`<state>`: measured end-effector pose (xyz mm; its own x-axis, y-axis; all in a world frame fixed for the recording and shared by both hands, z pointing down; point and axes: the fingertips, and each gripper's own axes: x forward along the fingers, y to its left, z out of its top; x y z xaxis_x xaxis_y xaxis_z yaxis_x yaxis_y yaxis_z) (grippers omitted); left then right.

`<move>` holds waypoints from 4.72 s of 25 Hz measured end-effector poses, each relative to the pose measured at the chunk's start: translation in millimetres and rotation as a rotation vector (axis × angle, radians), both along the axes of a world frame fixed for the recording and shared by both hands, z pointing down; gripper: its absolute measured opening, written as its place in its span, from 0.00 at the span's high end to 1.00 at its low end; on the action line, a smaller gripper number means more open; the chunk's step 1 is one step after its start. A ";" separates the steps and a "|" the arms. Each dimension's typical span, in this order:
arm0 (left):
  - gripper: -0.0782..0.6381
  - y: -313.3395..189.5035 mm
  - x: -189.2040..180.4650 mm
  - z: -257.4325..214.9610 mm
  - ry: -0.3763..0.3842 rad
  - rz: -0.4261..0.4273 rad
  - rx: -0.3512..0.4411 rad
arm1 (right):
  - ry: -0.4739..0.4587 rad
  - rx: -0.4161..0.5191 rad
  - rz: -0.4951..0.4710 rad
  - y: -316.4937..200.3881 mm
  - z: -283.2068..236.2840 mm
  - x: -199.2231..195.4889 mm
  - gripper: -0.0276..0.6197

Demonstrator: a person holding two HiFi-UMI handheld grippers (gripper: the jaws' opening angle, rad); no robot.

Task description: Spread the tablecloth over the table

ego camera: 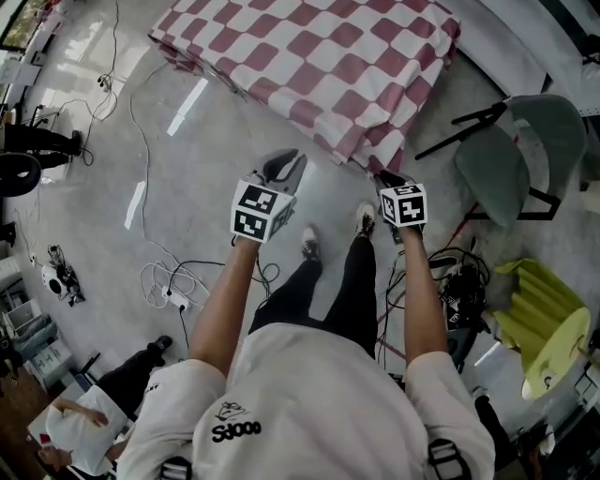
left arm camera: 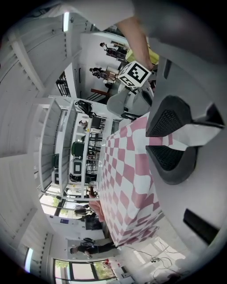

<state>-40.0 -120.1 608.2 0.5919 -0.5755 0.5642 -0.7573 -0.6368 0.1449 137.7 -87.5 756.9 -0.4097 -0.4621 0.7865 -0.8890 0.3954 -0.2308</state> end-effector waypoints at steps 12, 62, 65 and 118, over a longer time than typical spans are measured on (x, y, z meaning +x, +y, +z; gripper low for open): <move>0.79 -12.7 6.4 34.9 -0.006 -0.003 -0.050 | -0.119 0.072 -0.017 -17.0 -16.5 -3.5 0.57; 0.80 -25.5 -6.9 41.6 -0.021 -0.077 -0.065 | -0.127 0.076 -0.064 -33.8 -9.6 -17.0 0.62; 0.80 -33.6 -10.3 15.0 0.002 -0.091 -0.022 | -0.115 0.151 -0.015 -45.6 -58.7 -2.6 0.65; 0.85 12.8 -84.7 -372.0 0.038 -0.028 0.680 | 0.010 0.895 -0.108 2.3 -525.1 -93.4 0.92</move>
